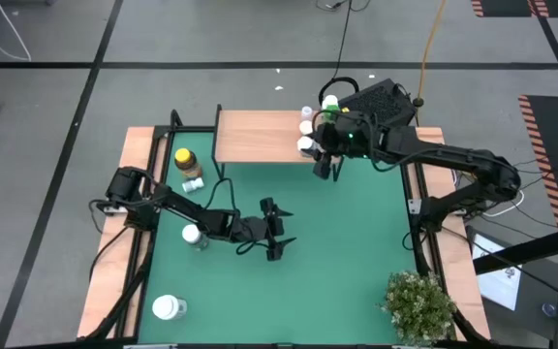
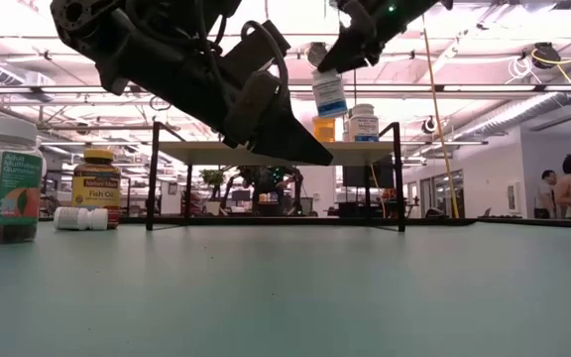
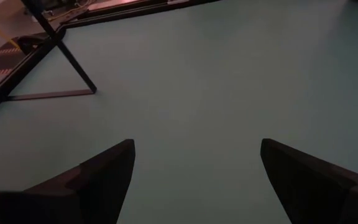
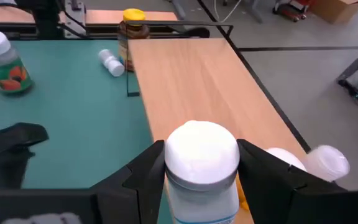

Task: Pick and place medicine bottles onto shelf by color
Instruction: Put the bottom small white medicine bottle on the shelf

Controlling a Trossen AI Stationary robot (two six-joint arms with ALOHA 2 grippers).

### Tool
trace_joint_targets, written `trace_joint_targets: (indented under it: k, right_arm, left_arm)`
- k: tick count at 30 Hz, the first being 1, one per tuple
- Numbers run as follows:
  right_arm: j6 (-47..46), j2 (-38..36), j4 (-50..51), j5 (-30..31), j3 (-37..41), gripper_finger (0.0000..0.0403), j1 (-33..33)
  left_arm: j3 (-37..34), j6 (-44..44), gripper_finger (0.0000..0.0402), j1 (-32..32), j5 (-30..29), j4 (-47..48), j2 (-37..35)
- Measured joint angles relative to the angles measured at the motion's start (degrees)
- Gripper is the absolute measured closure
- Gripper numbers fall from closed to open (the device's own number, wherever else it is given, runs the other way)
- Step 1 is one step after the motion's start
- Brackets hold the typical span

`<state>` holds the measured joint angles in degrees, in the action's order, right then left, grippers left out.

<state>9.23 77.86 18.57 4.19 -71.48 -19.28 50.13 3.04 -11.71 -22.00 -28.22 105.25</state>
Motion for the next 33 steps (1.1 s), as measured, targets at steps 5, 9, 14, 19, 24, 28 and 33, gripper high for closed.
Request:
trace_joint_targets:
  k: [5, 9, 14, 19, 24, 28, 33]
  right_arm:
    - [0.47, 2.05, -0.02, 0.15, 0.09, 0.0229, -0.51]
    - [0.68, 2.72, -2.91, 0.17, 2.21, 0.0229, -0.85]
    - [0.87, 2.40, -7.25, 0.11, 5.84, 0.0229, -2.06]
    - [0.98, 2.28, -9.33, -2.58, 7.24, 0.0229, -3.70]
    - [-0.97, 2.30, -11.38, -9.04, 8.37, 0.0227, -5.68]
    - [0.02, 2.30, -11.07, -8.99, 8.38, 0.0215, -6.13]
    - [0.78, 2.49, -10.37, -7.15, 8.55, 0.0196, -6.26]
  left_arm:
    - [0.00, 1.45, 0.0053, 0.07, 0.01, 0.00, 0.00]
    - [0.00, 2.23, 0.0053, 0.07, 0.07, -0.03, 0.00]
    - [0.00, 1.80, 0.0053, 0.11, 0.05, 0.10, 0.00]
    - [0.00, 1.78, 0.0053, 0.11, 0.04, 0.04, 0.00]
    - [0.00, 1.75, 0.0052, 0.11, 0.06, -0.14, 0.00]
    - [0.00, 1.61, 0.0052, 0.11, 0.06, -0.12, 0.00]
    - [0.00, 1.58, 0.0053, 0.11, 0.05, -0.06, 0.00]
